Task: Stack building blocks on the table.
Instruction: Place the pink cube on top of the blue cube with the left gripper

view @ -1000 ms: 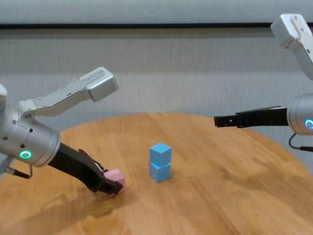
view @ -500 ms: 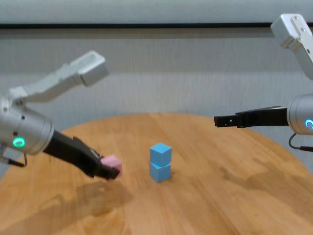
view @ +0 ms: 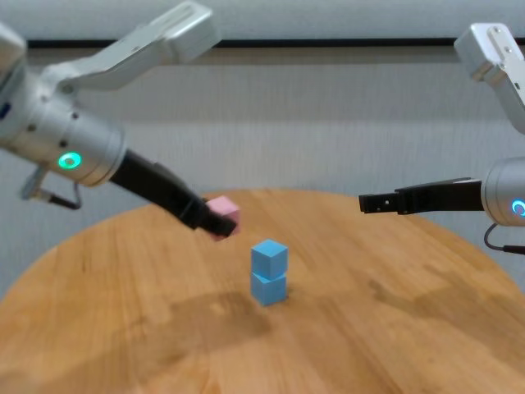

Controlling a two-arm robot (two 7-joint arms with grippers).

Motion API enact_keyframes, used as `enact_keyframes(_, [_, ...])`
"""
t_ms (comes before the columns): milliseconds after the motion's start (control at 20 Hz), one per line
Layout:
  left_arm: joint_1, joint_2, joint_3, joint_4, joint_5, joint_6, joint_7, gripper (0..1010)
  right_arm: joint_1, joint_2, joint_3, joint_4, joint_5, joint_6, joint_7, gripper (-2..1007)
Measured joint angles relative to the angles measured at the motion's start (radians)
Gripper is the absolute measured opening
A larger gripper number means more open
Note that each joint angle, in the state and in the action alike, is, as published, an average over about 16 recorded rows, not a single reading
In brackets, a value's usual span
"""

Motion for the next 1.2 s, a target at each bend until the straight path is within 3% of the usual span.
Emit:
enact_keyframes(550, [-0.078, -0.061, 0.050, 0.022, 0.024, 0.082, 0.001, 401, 0.000, 0.000, 0.000, 0.000, 0.000, 0.000, 0.000, 1004])
enact_keyframes(1200, [-0.126, -0.141, 0.071, 0.109, 0.031, 0.107, -0.001, 401, 0.000, 0.000, 0.000, 0.000, 0.000, 0.000, 0.000, 1005])
